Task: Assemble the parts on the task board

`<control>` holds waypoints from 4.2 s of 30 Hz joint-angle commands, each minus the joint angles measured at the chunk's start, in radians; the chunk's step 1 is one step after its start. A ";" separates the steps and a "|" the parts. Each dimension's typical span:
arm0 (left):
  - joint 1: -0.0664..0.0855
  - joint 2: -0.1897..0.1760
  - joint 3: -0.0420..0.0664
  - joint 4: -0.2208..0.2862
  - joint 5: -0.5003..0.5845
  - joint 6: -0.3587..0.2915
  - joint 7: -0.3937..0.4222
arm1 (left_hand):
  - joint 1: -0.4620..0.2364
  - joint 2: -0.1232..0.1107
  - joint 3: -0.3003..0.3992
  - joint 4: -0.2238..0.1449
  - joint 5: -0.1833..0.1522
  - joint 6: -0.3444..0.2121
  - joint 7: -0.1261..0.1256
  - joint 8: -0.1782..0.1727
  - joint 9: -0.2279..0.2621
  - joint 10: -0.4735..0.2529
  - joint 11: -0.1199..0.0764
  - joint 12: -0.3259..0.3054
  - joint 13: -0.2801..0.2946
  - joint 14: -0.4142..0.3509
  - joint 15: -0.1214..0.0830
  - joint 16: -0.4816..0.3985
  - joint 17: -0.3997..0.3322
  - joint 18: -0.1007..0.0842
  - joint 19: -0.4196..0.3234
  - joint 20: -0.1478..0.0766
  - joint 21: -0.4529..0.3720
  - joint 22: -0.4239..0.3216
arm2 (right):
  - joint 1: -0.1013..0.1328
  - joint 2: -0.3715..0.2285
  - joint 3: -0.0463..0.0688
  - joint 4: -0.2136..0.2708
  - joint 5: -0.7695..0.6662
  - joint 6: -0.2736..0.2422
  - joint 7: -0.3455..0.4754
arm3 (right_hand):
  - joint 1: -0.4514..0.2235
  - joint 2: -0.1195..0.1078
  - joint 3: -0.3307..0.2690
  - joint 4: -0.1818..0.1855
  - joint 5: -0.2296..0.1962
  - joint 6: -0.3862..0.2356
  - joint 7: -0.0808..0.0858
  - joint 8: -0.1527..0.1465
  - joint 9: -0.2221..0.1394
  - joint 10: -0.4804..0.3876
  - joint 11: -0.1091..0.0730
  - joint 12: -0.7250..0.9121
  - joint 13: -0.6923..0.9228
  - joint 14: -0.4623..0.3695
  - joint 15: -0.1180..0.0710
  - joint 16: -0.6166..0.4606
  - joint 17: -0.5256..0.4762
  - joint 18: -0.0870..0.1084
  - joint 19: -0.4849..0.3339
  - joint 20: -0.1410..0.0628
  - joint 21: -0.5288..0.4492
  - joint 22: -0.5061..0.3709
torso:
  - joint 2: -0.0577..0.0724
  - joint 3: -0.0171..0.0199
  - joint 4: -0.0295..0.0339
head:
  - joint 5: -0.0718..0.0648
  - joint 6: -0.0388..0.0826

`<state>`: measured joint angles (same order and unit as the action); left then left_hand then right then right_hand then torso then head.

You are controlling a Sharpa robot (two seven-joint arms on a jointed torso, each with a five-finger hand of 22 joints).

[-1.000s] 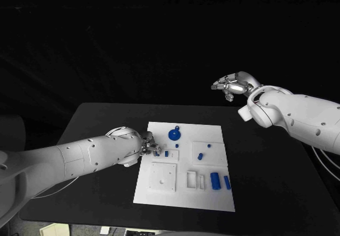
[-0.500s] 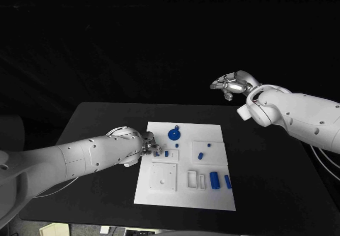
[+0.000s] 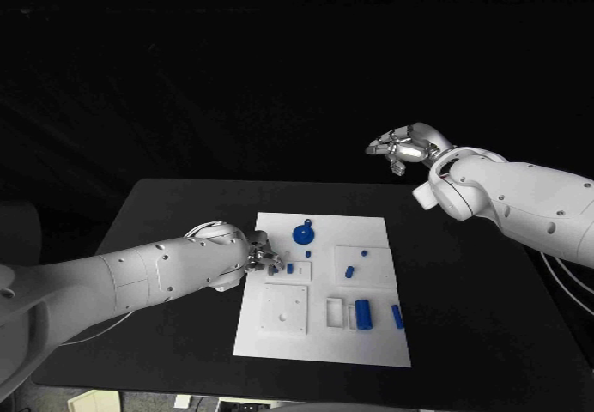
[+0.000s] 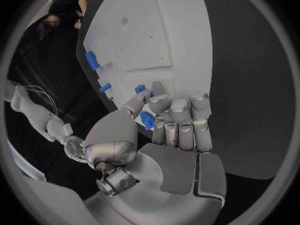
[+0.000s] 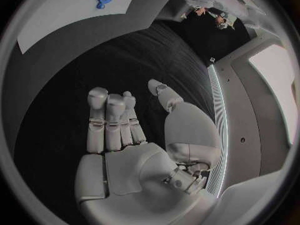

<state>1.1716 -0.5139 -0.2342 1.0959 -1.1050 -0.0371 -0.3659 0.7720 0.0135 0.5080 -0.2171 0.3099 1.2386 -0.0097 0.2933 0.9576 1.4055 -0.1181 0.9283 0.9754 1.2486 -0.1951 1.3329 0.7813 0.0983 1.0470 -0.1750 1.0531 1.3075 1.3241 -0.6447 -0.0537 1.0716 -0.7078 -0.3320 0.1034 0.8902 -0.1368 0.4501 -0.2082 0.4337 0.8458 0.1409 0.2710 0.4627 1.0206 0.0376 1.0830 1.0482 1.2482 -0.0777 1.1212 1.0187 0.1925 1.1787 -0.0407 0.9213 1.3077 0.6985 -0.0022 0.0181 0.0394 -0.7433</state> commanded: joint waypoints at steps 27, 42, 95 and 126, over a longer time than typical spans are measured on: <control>-0.006 -0.052 -0.002 0.016 0.124 -0.151 0.042 | -0.063 -0.259 0.077 0.219 -0.170 -0.253 0.084 -0.083 -0.038 -0.156 0.080 -0.107 -0.074 -0.149 0.057 -0.095 -0.068 -0.043 -0.131 -0.051 -0.110 -0.005 | -0.001 -0.003 0.000 -0.001 -0.003 0.013 0.006 | -0.007 0.000 0.002 -0.002 0.006 0.003 0.009 -0.006 -0.002 -0.006 -0.002 0.003 -0.001 0.000 0.003 -0.002 -0.002 0.069 -0.003 -0.007 -0.006 0.008 | -0.001 -0.0005 0.0012 | -0.008 0.008; 0.007 -0.071 0.001 0.041 0.194 -0.342 0.398 | 0.294 -0.137 0.102 -0.039 -0.124 -0.316 0.120 -0.089 -0.121 -0.323 0.159 -0.473 -0.379 -0.280 0.174 -0.313 -0.200 -0.074 -0.274 0.057 -0.290 -0.058 | -0.001 -0.005 0.000 -0.008 -0.002 0.015 0.005 | -0.006 0.000 0.003 -0.002 0.006 0.003 0.009 -0.006 -0.002 -0.006 -0.002 0.004 -0.002 0.000 0.003 -0.002 -0.002 0.069 -0.003 -0.007 -0.006 0.008 | 0.000 -0.0005 -0.0002 | -0.014 0.025; 0.017 0.179 -0.003 -0.186 -0.431 -0.178 0.447 | 0.403 -0.198 0.082 -0.002 -0.206 -0.362 0.120 -0.158 -0.326 -0.379 0.200 -0.855 -0.783 -0.062 0.164 -0.284 -0.191 -0.003 -0.064 0.046 -0.264 0.013 | -0.011 0.025 0.001 -0.018 -0.002 0.024 0.006 | -0.005 0.003 0.004 -0.002 0.005 0.003 0.008 -0.006 -0.002 -0.006 -0.002 0.005 -0.003 0.002 0.003 -0.001 -0.001 0.069 -0.001 -0.008 -0.006 0.009 | 0.007 -0.0007 -0.0111 | -0.020 0.027; -0.012 0.209 -0.002 -0.252 -0.413 -0.163 0.456 | 0.408 -0.135 0.070 -0.032 -0.207 -0.294 0.128 -0.110 -0.357 -0.248 0.184 -0.814 -0.801 -0.042 0.148 -0.186 -0.143 -0.001 -0.057 0.031 -0.208 0.025 | -0.011 0.031 0.001 -0.014 -0.003 0.025 0.007 | -0.006 0.003 0.004 -0.002 0.005 0.003 0.009 -0.006 -0.002 -0.007 -0.002 0.005 -0.004 0.001 0.003 -0.001 -0.002 0.069 -0.001 -0.008 -0.007 0.009 | 0.024 -0.0026 -0.0204 | -0.018 0.024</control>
<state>1.1637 -0.3085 -0.2348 0.8449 -1.5225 -0.2283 0.0877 1.1800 -0.1277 0.5797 -0.2425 0.1036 0.9388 0.1171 0.1786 0.6012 1.1353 0.0490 0.1114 0.1735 1.1994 -0.0445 1.1433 0.6372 0.0593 0.9885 -0.1376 0.8414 1.3077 1.3129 -0.6158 -0.0537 1.0563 -0.7077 -0.3213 0.1036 0.8902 -0.1368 0.4501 -0.2082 0.4337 0.8482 0.1386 0.2710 0.4622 1.0207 0.0374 1.0822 1.0456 1.2482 -0.0777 1.1212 1.0179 0.1925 1.1770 -0.0390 0.9214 1.3080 0.7229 -0.0049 -0.0029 0.0218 -0.7192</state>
